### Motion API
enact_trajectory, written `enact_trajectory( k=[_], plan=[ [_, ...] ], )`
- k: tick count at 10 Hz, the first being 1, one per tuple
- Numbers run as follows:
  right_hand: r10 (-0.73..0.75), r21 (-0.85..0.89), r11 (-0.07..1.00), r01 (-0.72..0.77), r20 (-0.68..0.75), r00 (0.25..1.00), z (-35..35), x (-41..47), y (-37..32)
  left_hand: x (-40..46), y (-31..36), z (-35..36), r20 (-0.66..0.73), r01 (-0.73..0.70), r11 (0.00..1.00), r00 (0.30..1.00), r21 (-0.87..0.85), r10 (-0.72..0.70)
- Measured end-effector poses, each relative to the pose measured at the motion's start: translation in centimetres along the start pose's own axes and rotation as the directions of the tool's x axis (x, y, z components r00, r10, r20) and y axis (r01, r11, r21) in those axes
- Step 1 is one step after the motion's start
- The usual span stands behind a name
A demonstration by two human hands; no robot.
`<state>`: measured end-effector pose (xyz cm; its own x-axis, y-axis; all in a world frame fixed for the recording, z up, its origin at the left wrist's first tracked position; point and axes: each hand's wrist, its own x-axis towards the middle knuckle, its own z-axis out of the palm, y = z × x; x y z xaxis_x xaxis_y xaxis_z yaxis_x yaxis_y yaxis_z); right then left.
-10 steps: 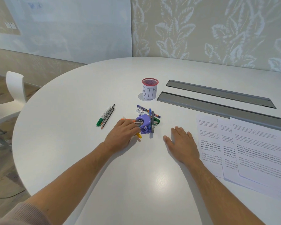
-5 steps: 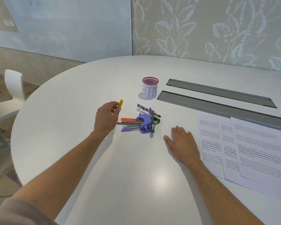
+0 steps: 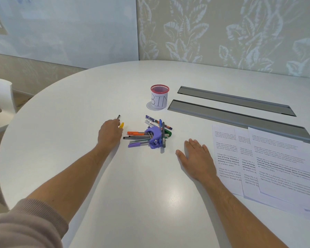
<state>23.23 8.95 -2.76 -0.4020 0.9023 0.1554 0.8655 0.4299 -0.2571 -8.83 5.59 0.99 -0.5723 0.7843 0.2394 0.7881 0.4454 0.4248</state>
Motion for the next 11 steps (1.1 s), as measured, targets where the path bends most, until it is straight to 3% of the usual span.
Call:
enact_trajectory(
  k=[2, 3, 4, 5, 8, 11],
  plan=[
    [0.005, -0.002, 1.0, -0.005, 0.0, 1.0, 0.0, 0.1, 0.0, -0.6, 0.6, 0.5, -0.105, -0.205, 0.977, 0.974, -0.053, 0.199],
    [0.005, -0.004, 1.0, -0.005, 0.0, 1.0, 0.0, 0.2, 0.0, -1.0, 1.9, 0.4, 0.001, -0.396, 0.906, 0.916, -0.151, 0.401],
    [0.006, 0.0, 1.0, -0.006, -0.002, 1.0, 0.0, 0.1, 0.0, -1.2, 2.7, 0.6, 0.177, -0.421, 0.893, 0.878, -0.159, 0.445],
    [0.005, -0.001, 1.0, -0.005, 0.001, 1.0, 0.0, 0.0, 0.0, -1.3, 3.1, 0.8, 0.33, -0.394, 0.906, 0.844, -0.151, 0.422],
    [0.002, -0.004, 1.0, -0.002, 0.007, 1.0, 0.0, 0.1, 0.0, -0.4, 3.0, -0.5, 0.442, -0.415, 0.91, 0.815, -0.007, 0.375],
    [0.006, -0.006, 1.0, -0.006, 0.018, 1.0, -0.1, 0.1, 0.0, 0.2, 2.3, -1.2, 0.527, -0.348, 0.934, 0.78, -0.084, 0.338]
  ],
)
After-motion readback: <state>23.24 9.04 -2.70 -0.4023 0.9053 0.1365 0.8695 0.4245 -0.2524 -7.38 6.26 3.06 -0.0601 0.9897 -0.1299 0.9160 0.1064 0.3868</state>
